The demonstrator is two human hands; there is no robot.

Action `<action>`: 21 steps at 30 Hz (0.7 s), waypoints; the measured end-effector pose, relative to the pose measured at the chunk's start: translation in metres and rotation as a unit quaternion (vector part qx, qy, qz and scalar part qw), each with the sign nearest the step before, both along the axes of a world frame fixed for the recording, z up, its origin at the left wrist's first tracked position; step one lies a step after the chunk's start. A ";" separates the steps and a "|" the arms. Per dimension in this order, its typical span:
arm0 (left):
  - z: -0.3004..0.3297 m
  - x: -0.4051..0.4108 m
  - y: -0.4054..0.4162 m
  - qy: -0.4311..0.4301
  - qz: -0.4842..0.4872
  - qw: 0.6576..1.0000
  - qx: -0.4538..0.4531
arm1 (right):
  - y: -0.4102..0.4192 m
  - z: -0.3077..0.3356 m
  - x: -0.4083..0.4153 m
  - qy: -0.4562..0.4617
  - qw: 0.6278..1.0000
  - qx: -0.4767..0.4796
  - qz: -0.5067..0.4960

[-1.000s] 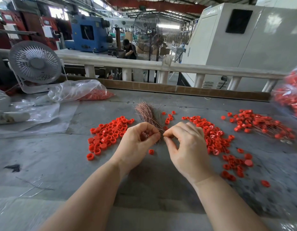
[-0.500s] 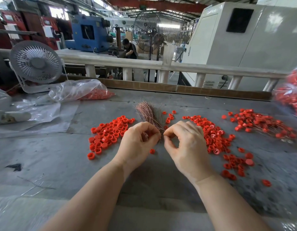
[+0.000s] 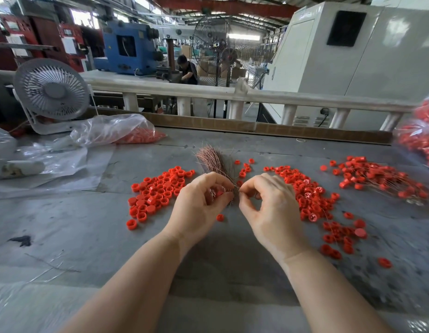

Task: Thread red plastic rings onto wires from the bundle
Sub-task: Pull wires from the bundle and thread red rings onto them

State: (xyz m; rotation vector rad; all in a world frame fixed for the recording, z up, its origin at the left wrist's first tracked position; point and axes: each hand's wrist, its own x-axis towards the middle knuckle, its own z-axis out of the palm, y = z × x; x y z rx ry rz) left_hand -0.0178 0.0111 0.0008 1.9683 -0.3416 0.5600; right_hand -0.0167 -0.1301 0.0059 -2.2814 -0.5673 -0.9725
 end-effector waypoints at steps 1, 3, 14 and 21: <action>-0.001 0.000 0.000 -0.010 0.003 1.000 0.012 | 0.000 0.000 0.000 0.003 1.000 0.000 0.005; -0.002 0.001 0.001 -0.035 0.011 0.999 0.032 | 0.000 0.001 -0.001 0.012 1.000 0.002 0.015; -0.004 -0.002 0.002 -0.078 0.050 0.989 0.111 | 0.001 0.001 0.001 0.068 0.996 0.032 0.054; -0.004 0.000 0.001 -0.082 0.048 0.991 0.095 | 0.001 0.002 0.000 0.055 0.996 0.036 0.063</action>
